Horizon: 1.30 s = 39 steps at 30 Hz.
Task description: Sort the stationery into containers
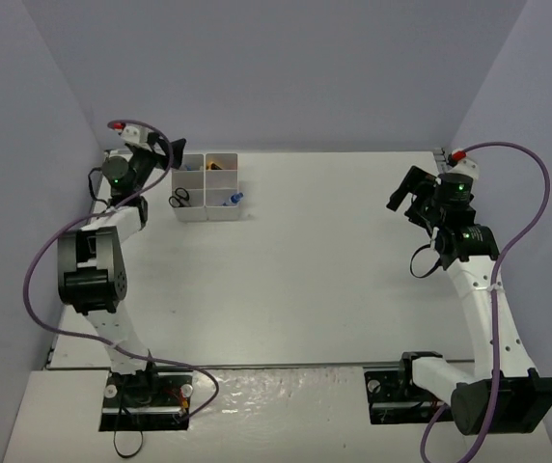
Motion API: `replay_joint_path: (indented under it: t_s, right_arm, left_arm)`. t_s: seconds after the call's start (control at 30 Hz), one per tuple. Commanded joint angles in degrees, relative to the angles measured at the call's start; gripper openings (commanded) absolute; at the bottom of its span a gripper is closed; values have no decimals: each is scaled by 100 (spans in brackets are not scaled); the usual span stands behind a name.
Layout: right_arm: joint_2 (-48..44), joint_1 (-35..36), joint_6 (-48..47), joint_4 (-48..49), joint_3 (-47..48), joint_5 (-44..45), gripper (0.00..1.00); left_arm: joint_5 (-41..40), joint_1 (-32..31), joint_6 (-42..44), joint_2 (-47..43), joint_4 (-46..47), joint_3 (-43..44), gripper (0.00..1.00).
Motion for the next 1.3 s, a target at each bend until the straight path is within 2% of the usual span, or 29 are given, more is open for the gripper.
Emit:
replay_joint_path:
  t_s: [0.0,0.03,0.13,0.23,0.4,0.53,0.83,1.27]
  right_arm:
    - [-84,62,-54,160,-188,-16,100]
    - [-68,63,6,161,-249,-13,100]
    - [9,54,331,178,-343,208,100]
    - [-2,63,332,181,-449,398,100]
    - [-237,62,127,310,-700,580,100]
    - [-433,62,9,478,-996,555,100]
    - [-849,63,-95,790,-1405,460,100]
    - [-871,71,-213,1012,-1387,417,100]
  left_arm:
    - [-857,326,828,-1617,-3369,1129,72]
    - [-1107,355,1257,-1867,-4956,1551,72]
    - [-1914,399,2291,-2306,-6490,1586,72]
    - [-2140,646,2742,-2999,-7380,1029,72]
    - [-2347,887,3028,-3666,-8740,354,72]
    - [-2445,1122,2961,-4240,-9192,-380,72]
    - [-3268,1165,3310,-5058,-9116,-1528,74]
    - [-3380,1173,3336,-5239,-8812,-1908,77]
